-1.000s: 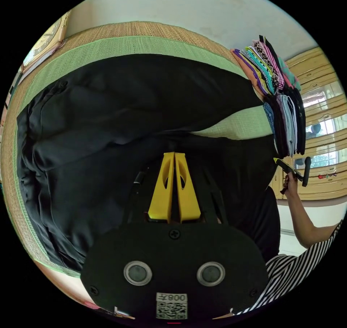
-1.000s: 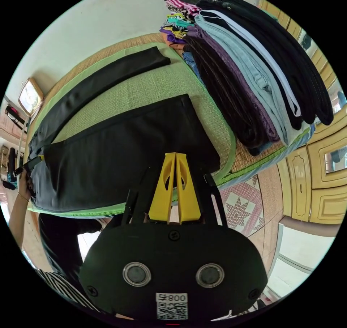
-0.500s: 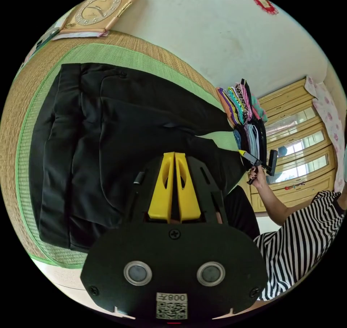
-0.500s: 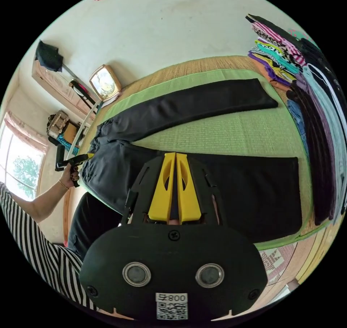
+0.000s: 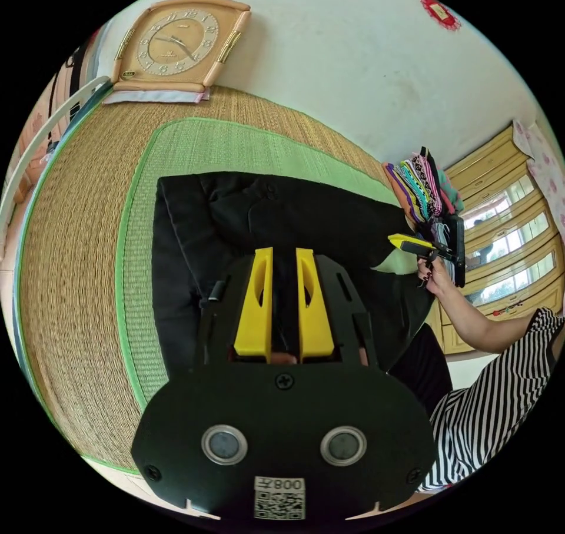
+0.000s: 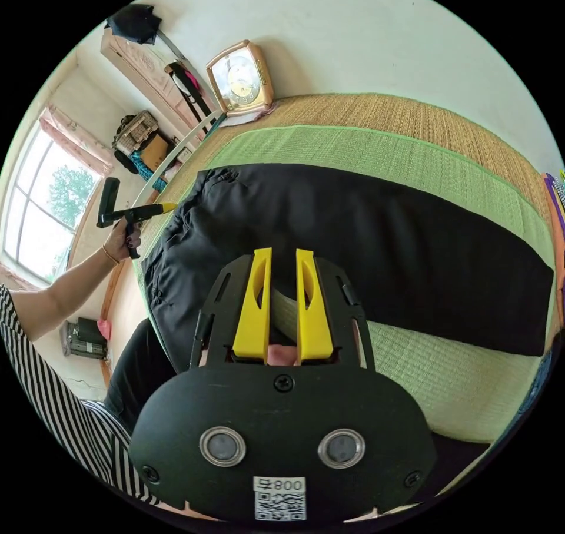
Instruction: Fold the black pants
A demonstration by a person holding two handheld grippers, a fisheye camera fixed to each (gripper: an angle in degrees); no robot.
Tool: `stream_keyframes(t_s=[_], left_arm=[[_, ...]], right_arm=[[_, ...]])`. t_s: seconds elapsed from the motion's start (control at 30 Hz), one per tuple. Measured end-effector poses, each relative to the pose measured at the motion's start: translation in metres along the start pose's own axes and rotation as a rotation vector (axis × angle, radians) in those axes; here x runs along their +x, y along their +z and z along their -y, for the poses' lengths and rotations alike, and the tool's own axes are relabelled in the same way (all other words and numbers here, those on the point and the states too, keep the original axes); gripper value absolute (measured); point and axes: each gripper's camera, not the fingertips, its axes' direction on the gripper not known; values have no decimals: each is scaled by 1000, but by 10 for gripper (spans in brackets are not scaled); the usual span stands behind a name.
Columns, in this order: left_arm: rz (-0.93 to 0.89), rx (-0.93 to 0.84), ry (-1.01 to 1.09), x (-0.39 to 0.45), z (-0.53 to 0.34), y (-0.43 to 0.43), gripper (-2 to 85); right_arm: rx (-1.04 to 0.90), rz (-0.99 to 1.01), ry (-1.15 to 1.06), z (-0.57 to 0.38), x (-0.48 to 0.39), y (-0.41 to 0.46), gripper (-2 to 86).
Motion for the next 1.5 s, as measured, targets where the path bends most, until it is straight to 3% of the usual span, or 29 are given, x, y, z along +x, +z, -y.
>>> stream_keyframes(t_s=[0.23,0.4,0.57,0.77,0.9,1.0,1.23,1.37,1.5], left_arm=[[-152,-83,212,58,39,93,88],[-288,-159,436,153,93,200,97],[-315,-200,592,254,145,302,107],[-201,-234,675,347,194,412,115],[-80,-326,690,377,206,476,99],[14,-315,737,392,197,495,61],[-62,-170,784,415,186,473,39],[51,-284,782,420,180,505,63],[-206,-284,812,432,155,490,78]], right_arm=[[67,-226,177,-30,53,-37,79],[122,-470,452,-88,137,-103,70],[168,-639,545,-114,187,-143,74],[86,-657,512,-114,231,-131,83],[126,-560,477,-120,242,-125,59],[140,-535,451,-124,239,-131,36],[279,-495,372,-134,203,-188,9],[176,-562,492,-137,214,-178,5],[192,-576,463,-160,183,-193,20]])
